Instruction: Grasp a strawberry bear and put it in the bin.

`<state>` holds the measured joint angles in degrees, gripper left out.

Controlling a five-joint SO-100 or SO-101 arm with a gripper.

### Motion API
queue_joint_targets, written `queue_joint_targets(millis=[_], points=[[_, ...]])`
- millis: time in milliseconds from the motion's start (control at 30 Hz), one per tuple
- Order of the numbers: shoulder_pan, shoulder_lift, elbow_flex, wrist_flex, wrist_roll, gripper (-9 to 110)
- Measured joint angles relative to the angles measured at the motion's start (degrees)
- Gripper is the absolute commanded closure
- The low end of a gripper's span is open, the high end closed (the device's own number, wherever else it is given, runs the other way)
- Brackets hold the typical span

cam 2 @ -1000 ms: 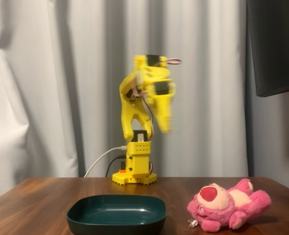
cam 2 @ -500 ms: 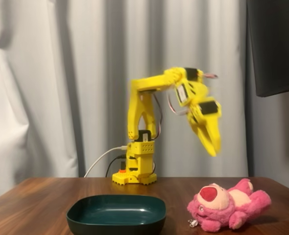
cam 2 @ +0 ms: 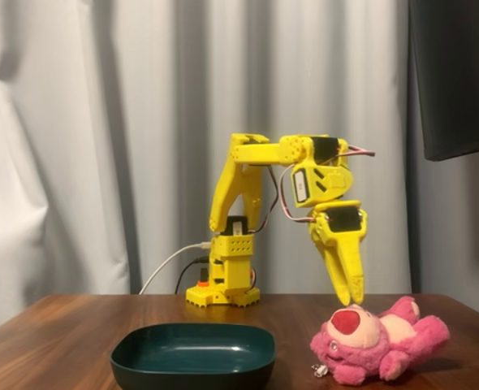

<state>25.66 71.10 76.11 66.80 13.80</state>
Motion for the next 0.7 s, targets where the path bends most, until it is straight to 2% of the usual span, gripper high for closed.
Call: queue_joint_targets(millis=[300,700], points=[[0.62,-0.53,-1.93,1.49,-2.9,63],[-0.7,-0.53,1.32,5.45,-3.25,58]])
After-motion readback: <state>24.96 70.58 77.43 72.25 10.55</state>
